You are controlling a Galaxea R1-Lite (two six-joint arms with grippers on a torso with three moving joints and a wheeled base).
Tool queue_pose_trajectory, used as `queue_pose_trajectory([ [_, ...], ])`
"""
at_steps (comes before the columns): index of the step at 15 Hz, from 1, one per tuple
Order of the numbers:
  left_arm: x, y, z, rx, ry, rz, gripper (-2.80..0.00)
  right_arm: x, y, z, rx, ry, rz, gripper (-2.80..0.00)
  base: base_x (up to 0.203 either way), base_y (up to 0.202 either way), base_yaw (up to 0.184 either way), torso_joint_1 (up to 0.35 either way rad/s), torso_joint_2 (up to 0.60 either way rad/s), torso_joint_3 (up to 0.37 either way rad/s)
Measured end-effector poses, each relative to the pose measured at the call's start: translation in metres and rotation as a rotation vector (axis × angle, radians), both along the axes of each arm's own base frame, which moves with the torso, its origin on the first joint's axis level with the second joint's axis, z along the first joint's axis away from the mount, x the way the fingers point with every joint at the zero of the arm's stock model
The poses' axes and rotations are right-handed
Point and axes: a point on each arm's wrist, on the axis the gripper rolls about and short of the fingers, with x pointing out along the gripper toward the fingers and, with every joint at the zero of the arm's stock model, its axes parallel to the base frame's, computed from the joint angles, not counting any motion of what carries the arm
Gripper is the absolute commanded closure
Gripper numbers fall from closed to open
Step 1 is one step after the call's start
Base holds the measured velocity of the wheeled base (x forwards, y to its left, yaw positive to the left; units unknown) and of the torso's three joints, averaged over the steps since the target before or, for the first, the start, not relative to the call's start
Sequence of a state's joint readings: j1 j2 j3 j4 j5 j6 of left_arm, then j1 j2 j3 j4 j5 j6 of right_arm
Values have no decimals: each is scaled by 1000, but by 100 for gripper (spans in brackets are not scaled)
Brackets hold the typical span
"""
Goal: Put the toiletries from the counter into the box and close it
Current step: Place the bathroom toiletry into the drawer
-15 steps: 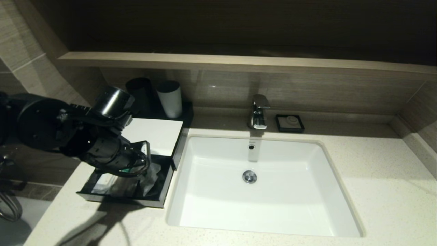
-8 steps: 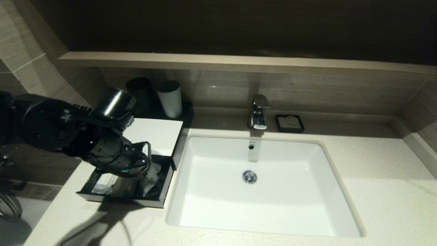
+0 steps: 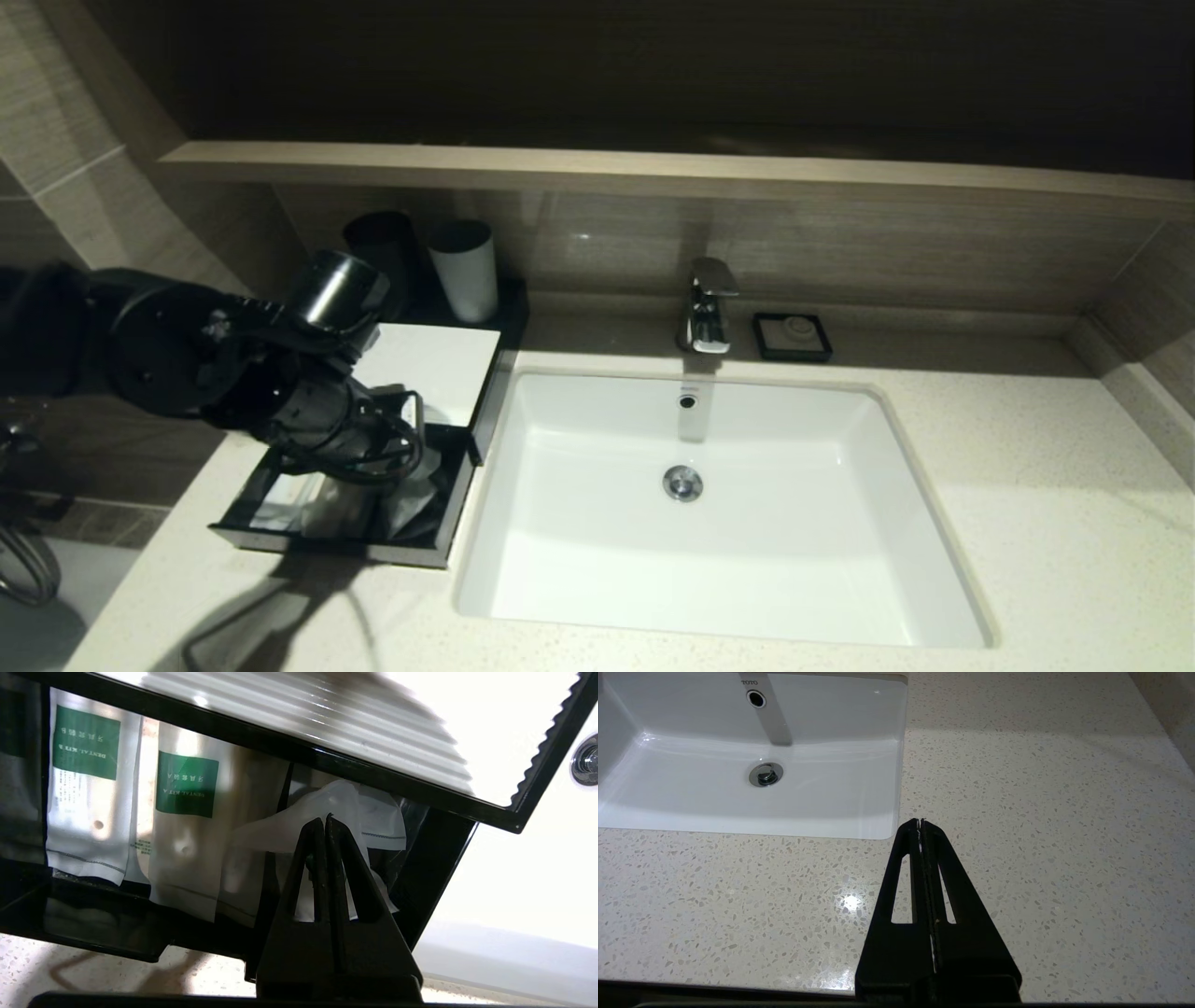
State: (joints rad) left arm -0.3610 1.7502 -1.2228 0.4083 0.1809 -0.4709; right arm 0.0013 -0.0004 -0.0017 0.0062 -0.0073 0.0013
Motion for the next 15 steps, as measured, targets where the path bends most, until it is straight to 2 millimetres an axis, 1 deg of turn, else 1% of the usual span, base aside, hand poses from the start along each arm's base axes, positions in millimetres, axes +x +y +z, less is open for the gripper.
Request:
queue_pose_trajectory([
  [5,6,-1,-5,1,2,3,0,0,0,0,0,0,0,0,0,0,0,0,0,0],
  [10,14,2,-6,-10,-30,21,0,0,0,0,0,0,0,0,0,0,0,0,0,0],
  [13,12,4,-2,-14,-41,24,0,0,0,0,0,-1,0,0,0,0,0,0,0,0],
  [15,8,5,4,-19,-55,24,0,0,0,0,1,0,0,0,0,0,0,0,0,0],
])
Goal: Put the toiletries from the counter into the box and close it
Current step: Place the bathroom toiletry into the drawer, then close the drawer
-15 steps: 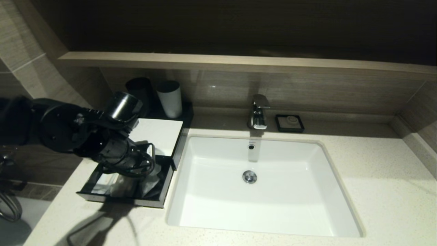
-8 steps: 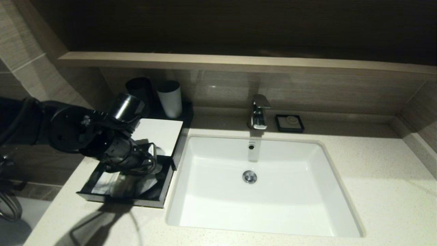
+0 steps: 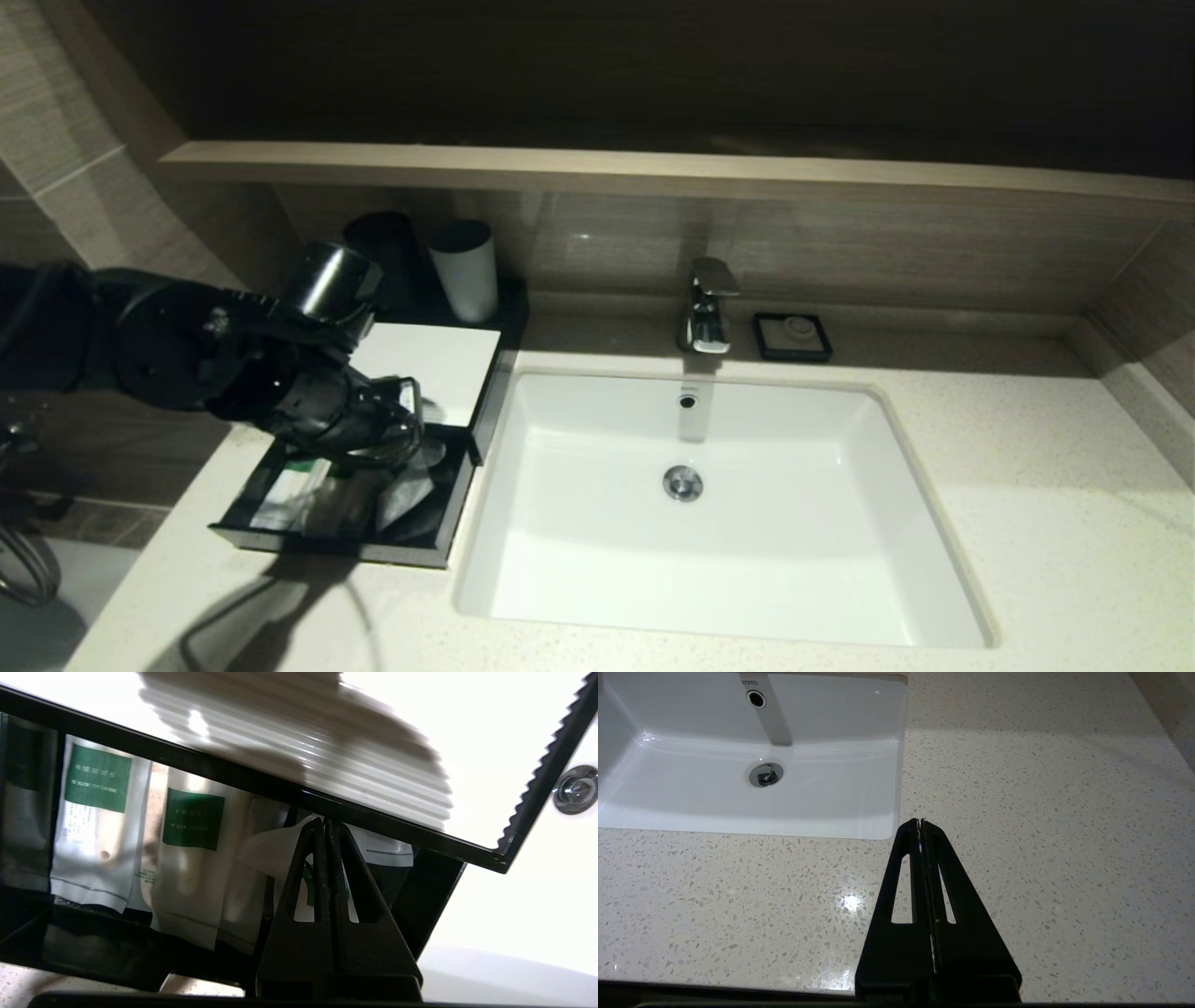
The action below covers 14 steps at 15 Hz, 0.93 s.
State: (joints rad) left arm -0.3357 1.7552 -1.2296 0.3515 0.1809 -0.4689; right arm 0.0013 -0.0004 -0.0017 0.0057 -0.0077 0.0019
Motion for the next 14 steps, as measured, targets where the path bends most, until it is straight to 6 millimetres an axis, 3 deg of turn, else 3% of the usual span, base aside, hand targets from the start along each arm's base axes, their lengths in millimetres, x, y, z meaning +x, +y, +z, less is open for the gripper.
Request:
queue_pose_trajectory([
  [4,-14,4,18,-6,-50,-13,0,0,0,0,0,0,0,0,0,0,0,0,0,0],
  [8,-42,14,34,17,-34,-32,0,0,0,0,0,0,0,0,0,0,0,0,0,0],
  [14,-87,29,9,73,84,-77,0,0,0,0,-1,0,0,0,0,0,0,0,0,0],
])
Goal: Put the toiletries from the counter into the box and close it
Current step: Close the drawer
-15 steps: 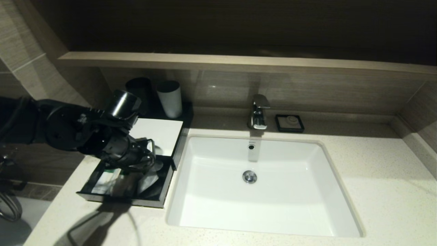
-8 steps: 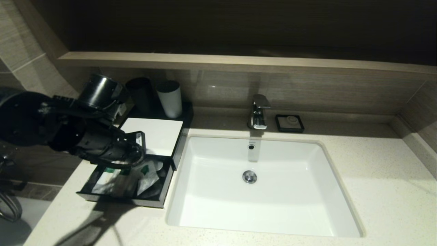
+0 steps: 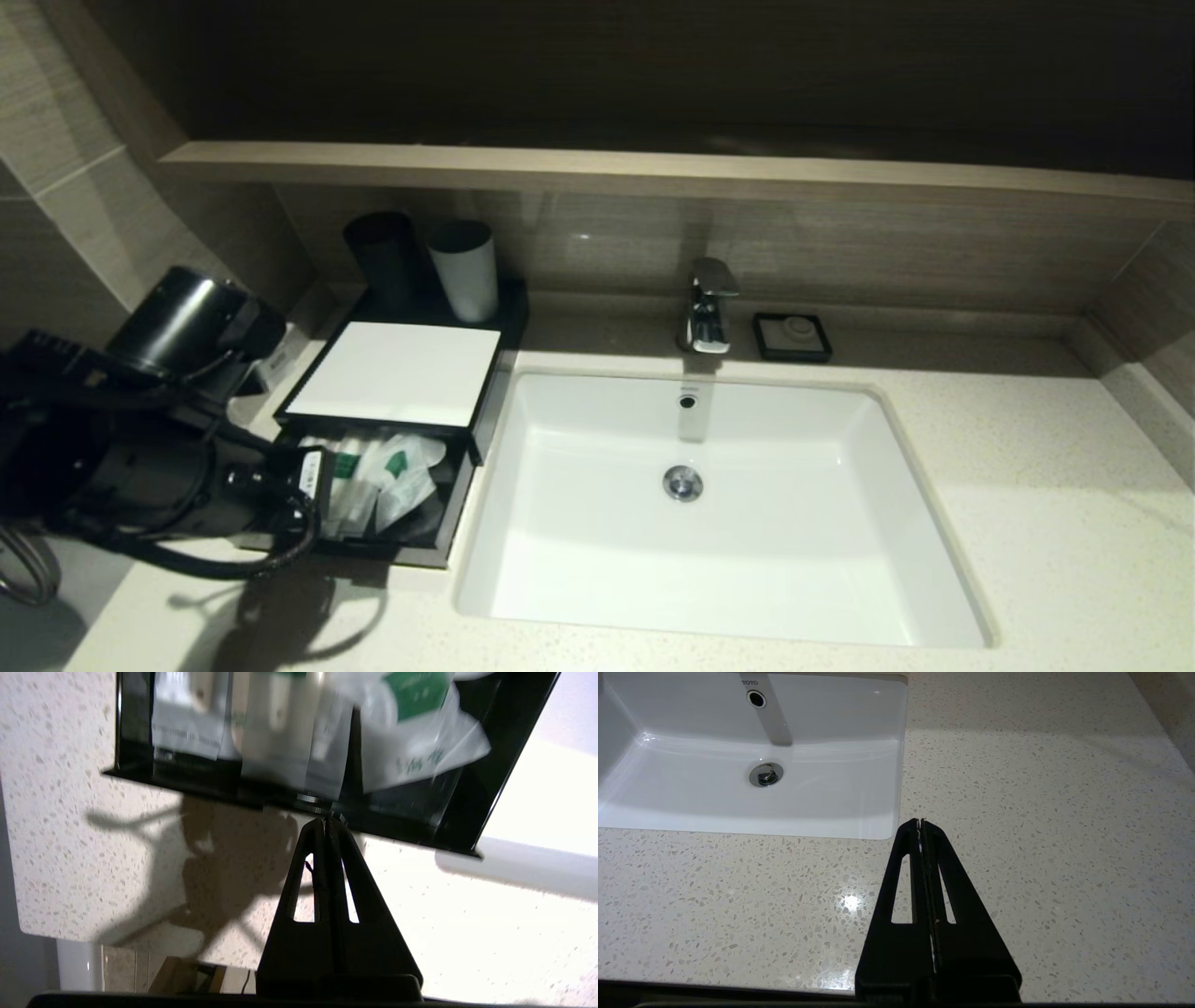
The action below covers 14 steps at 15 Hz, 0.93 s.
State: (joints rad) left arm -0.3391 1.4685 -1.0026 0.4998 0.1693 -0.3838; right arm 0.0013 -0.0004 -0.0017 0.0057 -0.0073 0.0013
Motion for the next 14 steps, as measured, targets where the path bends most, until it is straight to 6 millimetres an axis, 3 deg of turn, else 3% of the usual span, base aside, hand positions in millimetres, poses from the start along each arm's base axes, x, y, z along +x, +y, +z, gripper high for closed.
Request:
queue_pose_trajectory([
  [8,-40,12,-18,-1,54,-101,0,0,0,0,0,0,0,0,0,0,0,0,0,0],
  [14,-43,13,-31,-7,42,-140,0,0,0,0,0,0,0,0,0,0,0,0,0,0],
])
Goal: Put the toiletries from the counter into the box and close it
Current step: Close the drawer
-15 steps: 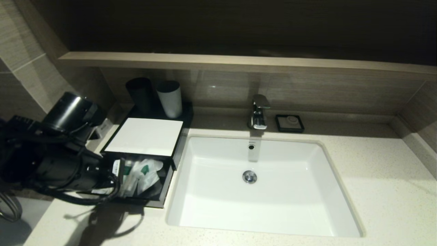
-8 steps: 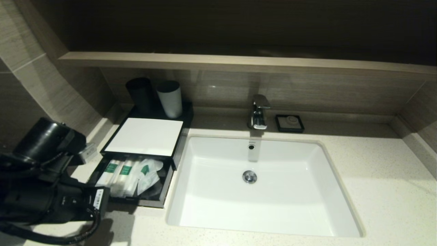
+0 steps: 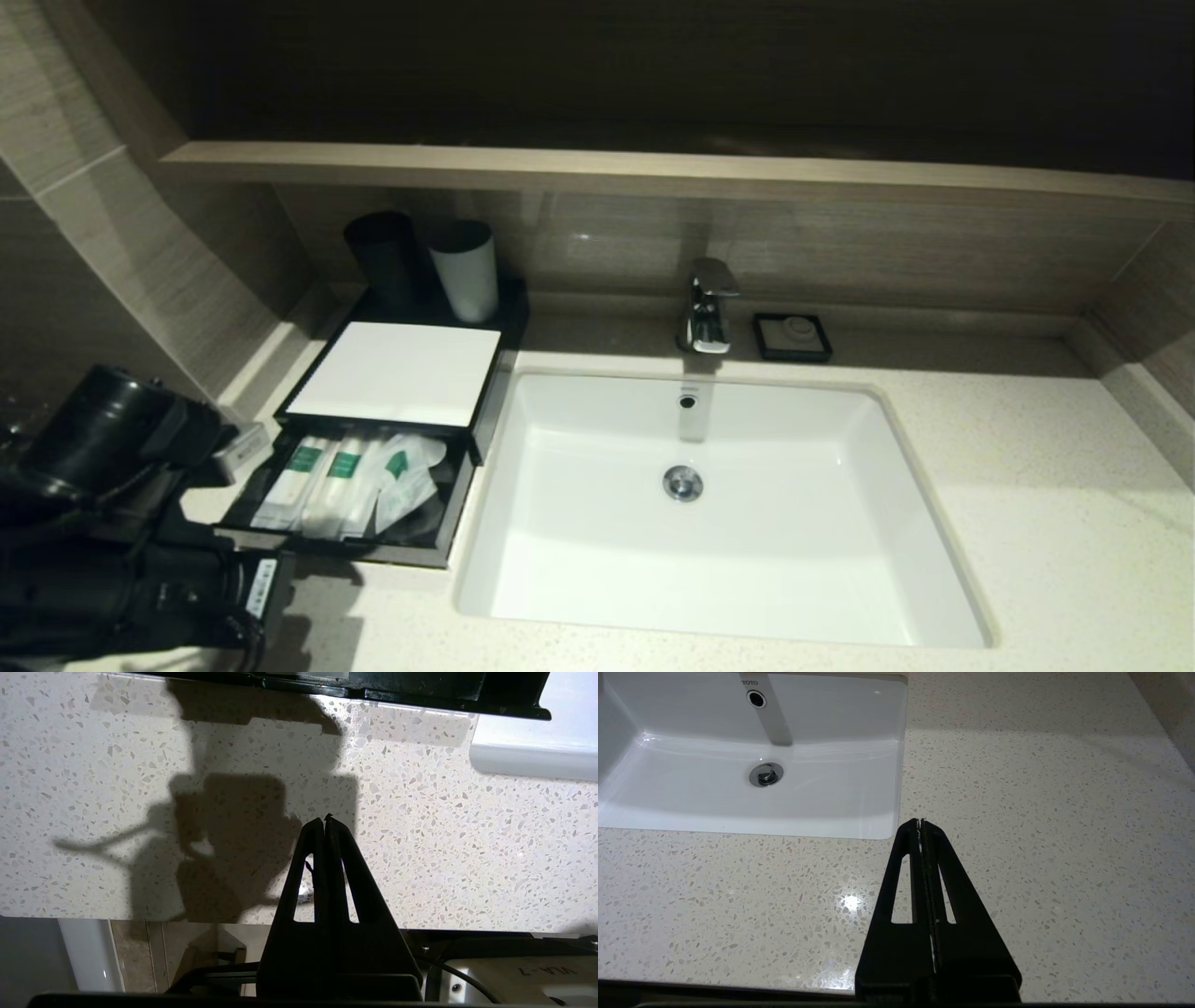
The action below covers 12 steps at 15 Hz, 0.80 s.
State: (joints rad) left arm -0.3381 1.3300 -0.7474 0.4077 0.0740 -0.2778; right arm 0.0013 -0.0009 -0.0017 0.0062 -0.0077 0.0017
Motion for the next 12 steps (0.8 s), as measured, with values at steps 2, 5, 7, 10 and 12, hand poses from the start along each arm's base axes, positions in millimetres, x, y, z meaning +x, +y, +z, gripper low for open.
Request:
queue_pose_trajectory([
  [2,3,-1,-4,3,4,-1,0,0,0,0,0,0,0,0,0,0,0,0,0,0],
  [5,8,-3,-9,14,25,-5,0,0,0,0,0,0,0,0,0,0,0,0,0,0],
  [7,12,-4,-14,23,48,-3,0,0,0,0,0,0,0,0,0,0,0,0,0,0],
  [10,19,-3,-19,29,64,10,0,0,0,0,0,0,0,0,0,0,0,0,0,0],
  [12,23,-3,-24,35,69,12,0,0,0,0,0,0,0,0,0,0,0,0,0,0],
])
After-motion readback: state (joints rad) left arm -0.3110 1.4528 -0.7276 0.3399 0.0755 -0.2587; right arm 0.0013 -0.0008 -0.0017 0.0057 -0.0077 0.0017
